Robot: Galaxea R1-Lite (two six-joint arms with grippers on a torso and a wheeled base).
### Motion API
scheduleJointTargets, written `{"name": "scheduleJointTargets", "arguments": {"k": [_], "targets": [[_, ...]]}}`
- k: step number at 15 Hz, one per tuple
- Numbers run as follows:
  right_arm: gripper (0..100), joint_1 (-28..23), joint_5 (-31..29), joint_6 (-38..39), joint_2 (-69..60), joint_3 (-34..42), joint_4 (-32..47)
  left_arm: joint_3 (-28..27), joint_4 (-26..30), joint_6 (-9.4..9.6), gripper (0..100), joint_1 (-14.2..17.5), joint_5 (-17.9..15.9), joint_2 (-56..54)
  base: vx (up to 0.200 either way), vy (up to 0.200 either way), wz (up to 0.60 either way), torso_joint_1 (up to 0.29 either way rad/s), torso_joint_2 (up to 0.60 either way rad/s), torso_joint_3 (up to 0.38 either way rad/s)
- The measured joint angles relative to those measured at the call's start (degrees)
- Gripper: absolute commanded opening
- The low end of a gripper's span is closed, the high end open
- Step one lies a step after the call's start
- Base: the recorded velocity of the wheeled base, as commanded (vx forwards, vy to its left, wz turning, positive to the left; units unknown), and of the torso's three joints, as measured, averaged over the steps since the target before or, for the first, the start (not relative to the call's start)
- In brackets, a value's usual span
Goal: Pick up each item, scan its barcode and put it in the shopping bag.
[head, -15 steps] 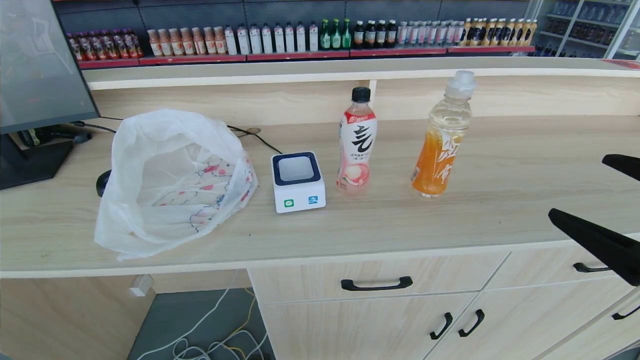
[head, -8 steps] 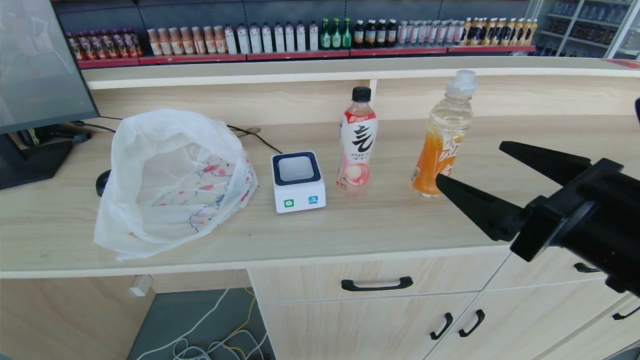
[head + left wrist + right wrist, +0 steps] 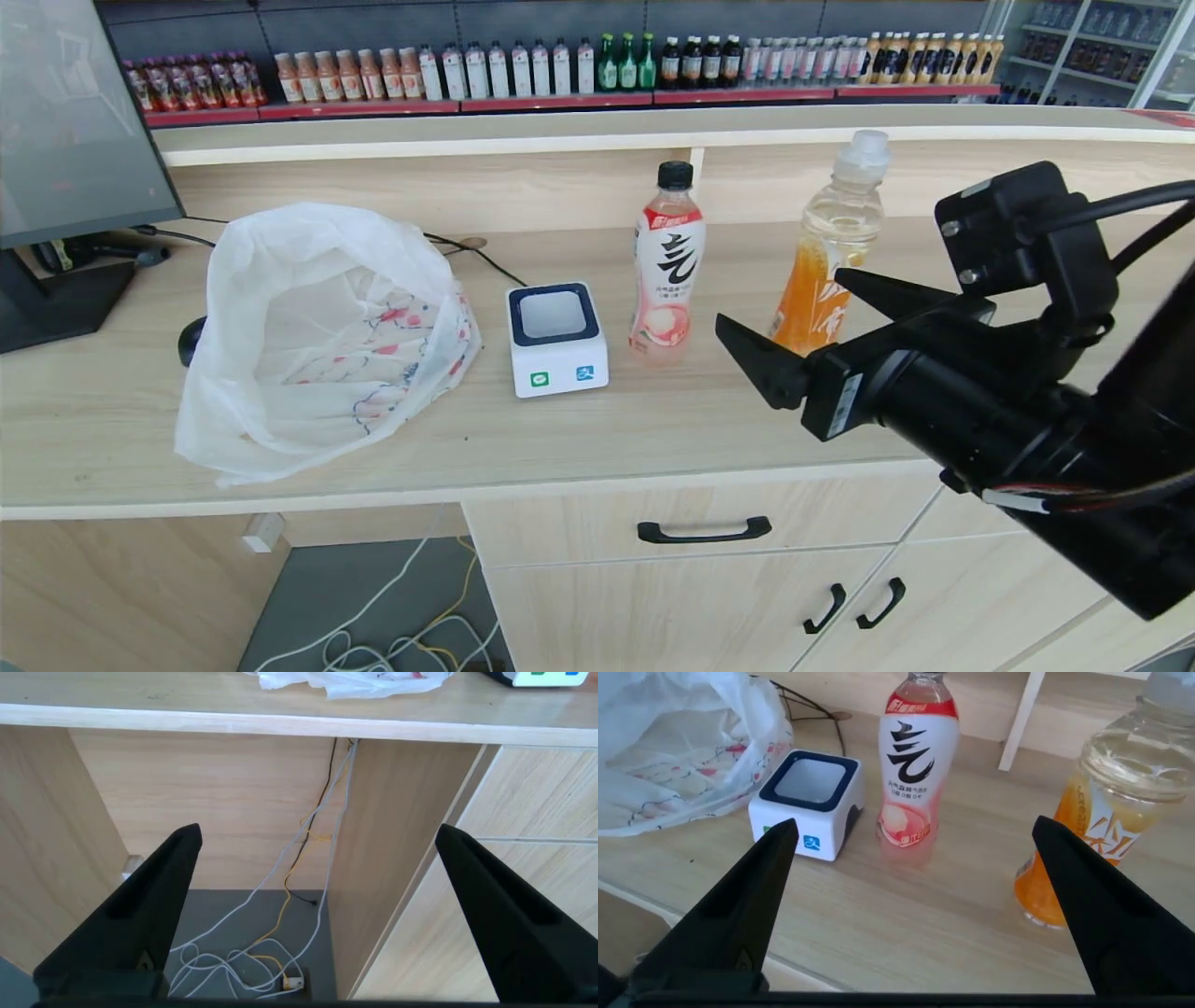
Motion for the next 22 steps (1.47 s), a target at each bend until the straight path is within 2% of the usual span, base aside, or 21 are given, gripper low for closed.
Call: {"name": "scheduleJointTargets", "arguments": {"k": [6, 22], "targets": [[100, -2.1, -3.3, 2.2, 9.2, -4.2, -8.8, 0.0, 0.0, 0.00, 100, 0.0, 0.0, 0.0, 0.000, 0.000, 0.00, 0.000, 0.00, 0.000], [100, -4.5, -3.3, 4.7, 23.3, -17.5, -9.1, 0.0, 0.0, 0.00, 100, 0.0, 0.0, 0.0, 0.000, 0.000, 0.00, 0.000, 0.00, 0.000]]}}
